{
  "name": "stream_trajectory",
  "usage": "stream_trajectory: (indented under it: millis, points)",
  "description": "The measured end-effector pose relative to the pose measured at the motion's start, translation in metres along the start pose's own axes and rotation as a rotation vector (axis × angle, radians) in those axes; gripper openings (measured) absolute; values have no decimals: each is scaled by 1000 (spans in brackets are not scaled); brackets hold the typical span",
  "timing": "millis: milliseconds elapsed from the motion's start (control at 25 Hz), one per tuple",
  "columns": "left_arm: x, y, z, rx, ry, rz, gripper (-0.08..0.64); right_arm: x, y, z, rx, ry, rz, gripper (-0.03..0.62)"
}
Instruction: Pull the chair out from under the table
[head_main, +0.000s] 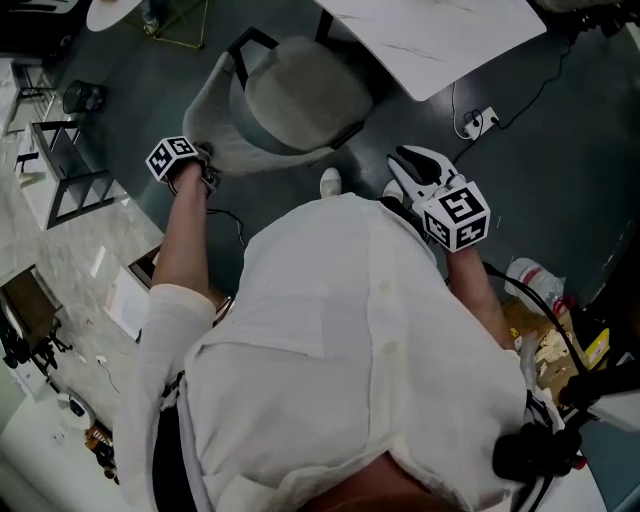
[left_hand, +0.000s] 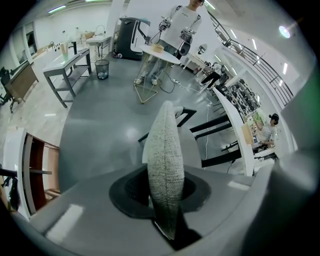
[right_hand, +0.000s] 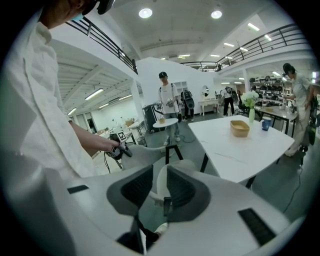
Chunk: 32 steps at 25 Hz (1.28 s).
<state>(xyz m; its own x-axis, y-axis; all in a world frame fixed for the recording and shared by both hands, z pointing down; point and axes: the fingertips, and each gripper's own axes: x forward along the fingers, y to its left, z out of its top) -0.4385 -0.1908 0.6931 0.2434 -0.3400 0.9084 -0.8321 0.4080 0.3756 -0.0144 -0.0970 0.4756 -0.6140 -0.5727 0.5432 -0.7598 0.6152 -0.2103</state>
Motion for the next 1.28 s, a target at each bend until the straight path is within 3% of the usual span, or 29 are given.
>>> stream_trajectory:
  millis: [1280]
  points:
    - [-55,107,-21,-25,7,87,67,0,-1,-4,-41,29,24,81]
